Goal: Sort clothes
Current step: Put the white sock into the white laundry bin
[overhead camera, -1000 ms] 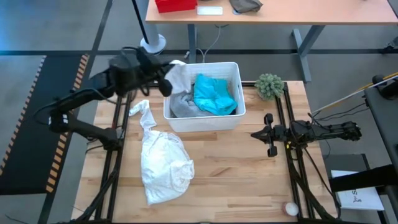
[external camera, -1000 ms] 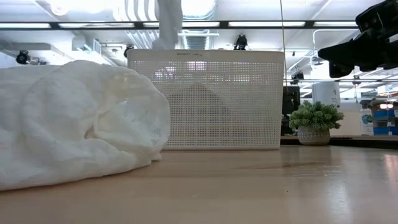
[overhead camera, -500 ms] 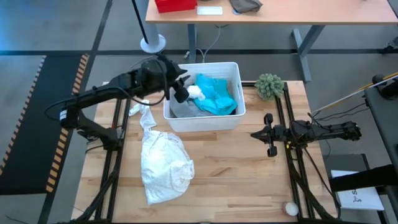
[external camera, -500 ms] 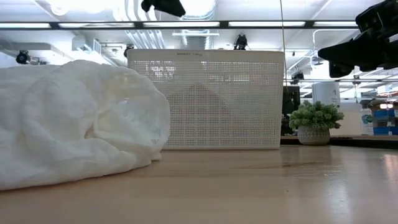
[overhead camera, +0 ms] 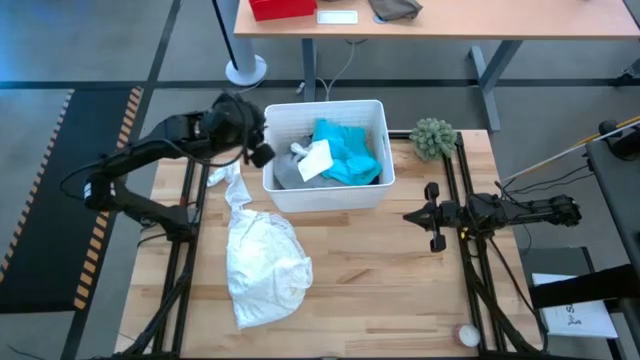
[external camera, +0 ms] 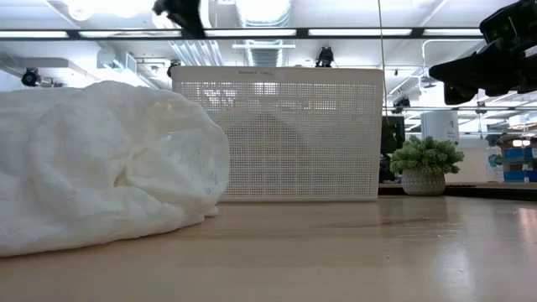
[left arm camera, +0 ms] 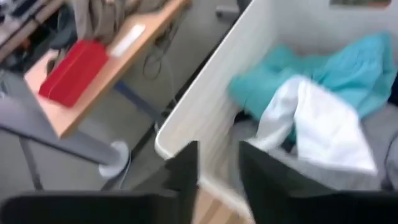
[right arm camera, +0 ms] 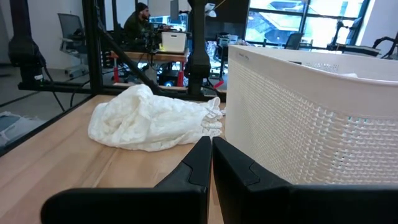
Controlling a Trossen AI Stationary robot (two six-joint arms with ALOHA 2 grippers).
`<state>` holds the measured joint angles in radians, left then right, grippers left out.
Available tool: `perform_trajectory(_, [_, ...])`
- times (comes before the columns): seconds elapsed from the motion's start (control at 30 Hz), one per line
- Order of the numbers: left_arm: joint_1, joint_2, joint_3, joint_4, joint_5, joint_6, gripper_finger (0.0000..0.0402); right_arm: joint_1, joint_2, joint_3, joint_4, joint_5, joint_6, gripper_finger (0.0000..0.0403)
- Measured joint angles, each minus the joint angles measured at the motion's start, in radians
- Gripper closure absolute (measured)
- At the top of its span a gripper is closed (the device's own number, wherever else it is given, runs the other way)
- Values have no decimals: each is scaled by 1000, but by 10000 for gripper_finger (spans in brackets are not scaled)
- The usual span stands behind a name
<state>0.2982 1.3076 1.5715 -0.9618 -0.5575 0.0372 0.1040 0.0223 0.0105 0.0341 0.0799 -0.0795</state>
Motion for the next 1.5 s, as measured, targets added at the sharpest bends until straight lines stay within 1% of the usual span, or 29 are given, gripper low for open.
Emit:
perform_trajectory(0.1, [9,-40,0,-83,-2,-30,376,0,0,0,0,0,0,403])
perform_trajectory(0.13, [14,-53,0,-104,-2,-44,388,0,0,0,0,0,0,403])
perform_trajectory(0.3, [41,-98,-21,-218,-7,-121,398,0,0,0,0,0,0,403])
perform_trajectory(0.47, [73,-135,-111,-295,-9,-209,400,0,0,0,0,0,0,403])
perform_trajectory(0.6, [95,-156,-230,-310,21,-269,401,0,0,0,0,0,0,403])
perform_trajectory(0.77, [149,-174,-389,-304,24,-311,401,0,0,0,0,0,0,403])
perform_trajectory(0.87, [181,-178,-473,-294,32,-313,401,0,0,0,0,0,0,403])
perform_trajectory(0.93, [199,-178,-520,-274,60,-308,401,0,0,0,0,0,0,403])
perform_trajectory(1.1, [222,-171,-620,-157,195,-225,401,0,0,0,0,0,0,403])
perform_trajectory(1.13, [225,-167,-639,-133,208,-220,401,0,0,0,0,0,0,403])
perform_trajectory(1.33, [257,-125,-726,-74,209,-215,398,0,0,0,0,0,0,403])
perform_trajectory(1.5, [263,-90,-772,-32,204,-207,364,0,0,0,0,0,0,403])
